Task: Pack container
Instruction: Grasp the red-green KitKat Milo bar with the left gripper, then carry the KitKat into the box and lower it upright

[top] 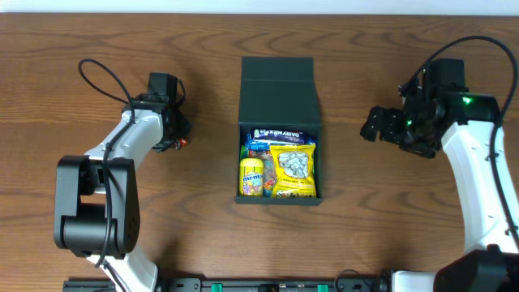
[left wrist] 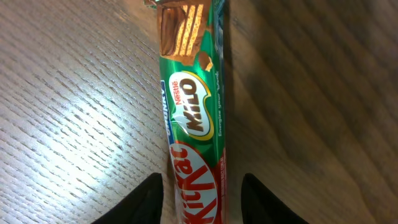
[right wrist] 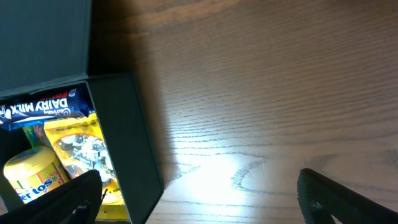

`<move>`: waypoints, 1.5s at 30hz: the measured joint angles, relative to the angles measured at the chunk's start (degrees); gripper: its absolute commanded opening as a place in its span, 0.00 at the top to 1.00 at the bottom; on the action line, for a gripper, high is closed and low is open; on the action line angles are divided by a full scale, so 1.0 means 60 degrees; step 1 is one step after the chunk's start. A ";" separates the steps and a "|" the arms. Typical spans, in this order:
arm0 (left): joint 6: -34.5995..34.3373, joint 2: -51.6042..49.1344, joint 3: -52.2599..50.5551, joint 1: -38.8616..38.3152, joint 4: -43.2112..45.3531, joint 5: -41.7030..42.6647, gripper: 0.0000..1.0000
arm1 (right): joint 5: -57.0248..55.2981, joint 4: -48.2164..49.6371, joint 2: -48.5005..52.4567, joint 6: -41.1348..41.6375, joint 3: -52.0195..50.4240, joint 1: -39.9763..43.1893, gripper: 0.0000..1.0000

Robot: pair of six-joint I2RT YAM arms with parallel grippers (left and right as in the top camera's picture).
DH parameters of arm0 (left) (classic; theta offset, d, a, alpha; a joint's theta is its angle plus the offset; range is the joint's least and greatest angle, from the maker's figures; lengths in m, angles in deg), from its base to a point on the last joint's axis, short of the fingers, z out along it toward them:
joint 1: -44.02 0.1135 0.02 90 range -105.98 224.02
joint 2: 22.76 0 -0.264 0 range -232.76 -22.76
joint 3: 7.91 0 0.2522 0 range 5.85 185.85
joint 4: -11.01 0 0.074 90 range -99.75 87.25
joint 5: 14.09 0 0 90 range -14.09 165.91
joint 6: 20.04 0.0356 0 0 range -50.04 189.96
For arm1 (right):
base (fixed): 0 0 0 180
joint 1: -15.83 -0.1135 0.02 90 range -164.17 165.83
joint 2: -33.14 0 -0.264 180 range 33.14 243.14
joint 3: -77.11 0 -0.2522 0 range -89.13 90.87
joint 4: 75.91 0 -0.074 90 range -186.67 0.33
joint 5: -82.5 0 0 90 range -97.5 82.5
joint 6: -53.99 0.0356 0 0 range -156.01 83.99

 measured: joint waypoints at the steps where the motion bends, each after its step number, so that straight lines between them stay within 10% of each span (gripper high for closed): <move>1: 0.0091 0.0000 0.0000 0.0000 -0.0066 -0.0004 0.63 | 0.0004 0.0004 0.0000 0.0000 0.0000 0.0000 0.01; 11: 0.0200 -0.0299 0.0018 0.0000 -0.0321 0.0080 0.65 | 0.0004 0.0000 0.0000 0.0000 0.0000 0.0000 0.01; 18: 0.0331 -0.0302 0.0029 0.0000 -0.0379 0.0073 0.94 | 0.0000 0.0004 0.0000 0.0000 -0.0004 0.0000 0.01; 31: 0.1045 0.0812 0.0007 -0.0259 -0.1275 0.0229 0.94 | 0.0004 0.0091 0.0000 0.0000 -0.0004 0.0000 0.01; 45: 0.1756 0.3169 0.0007 -0.5676 -0.1483 0.0324 0.94 | 0.0000 0.0142 0.0000 0.0029 -0.0004 0.0000 0.01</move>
